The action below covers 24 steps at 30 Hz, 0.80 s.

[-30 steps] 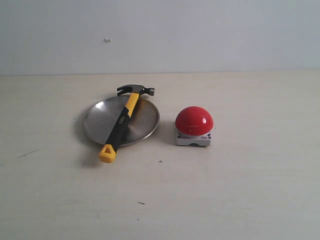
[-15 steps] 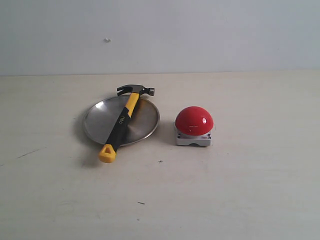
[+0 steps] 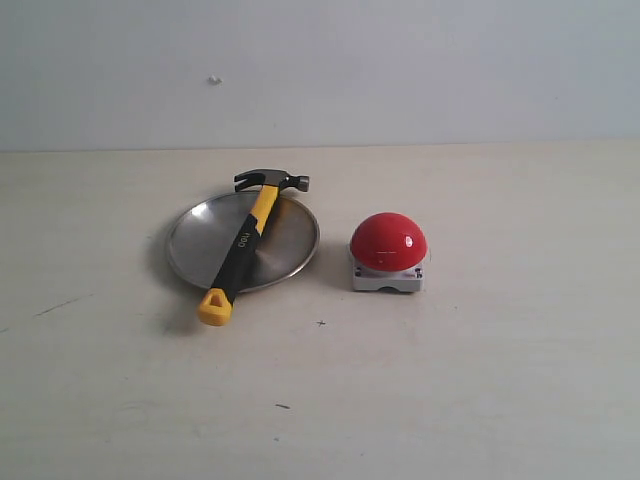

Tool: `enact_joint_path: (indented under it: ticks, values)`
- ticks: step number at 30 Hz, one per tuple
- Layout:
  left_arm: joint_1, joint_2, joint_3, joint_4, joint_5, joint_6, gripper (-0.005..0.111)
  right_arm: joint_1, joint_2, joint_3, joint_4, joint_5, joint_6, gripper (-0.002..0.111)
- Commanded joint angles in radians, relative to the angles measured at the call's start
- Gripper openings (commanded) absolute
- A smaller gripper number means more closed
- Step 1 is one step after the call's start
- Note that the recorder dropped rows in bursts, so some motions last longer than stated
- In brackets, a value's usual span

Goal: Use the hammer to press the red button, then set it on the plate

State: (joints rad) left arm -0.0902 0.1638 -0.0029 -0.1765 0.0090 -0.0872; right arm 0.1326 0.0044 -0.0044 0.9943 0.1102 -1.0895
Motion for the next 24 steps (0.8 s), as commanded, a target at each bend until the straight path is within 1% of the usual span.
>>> enact_joint_path:
  ticks: [1,4,8,11,24]
  values:
    - [0.051,-0.012,0.003,0.009,0.066,0.014,0.0,-0.007,-0.004,0.004,0.0,-0.001,0.001,0.0]
    - [0.061,-0.047,0.003,0.009,0.095,0.081,0.0,-0.007,-0.004,0.004,0.0,-0.001,0.001,0.0]
    - [0.067,-0.14,0.003,0.013,0.142,0.234,0.0,-0.007,-0.004,0.004,0.0,-0.001,0.001,0.0]
    - [0.067,-0.164,0.003,0.013,0.199,0.243,0.0,-0.007,-0.004,0.004,0.002,-0.001,0.001,0.0]
    - [0.067,-0.164,0.003,0.015,0.299,0.256,0.0,-0.007,-0.004,0.004,0.002,-0.003,0.001,0.0]
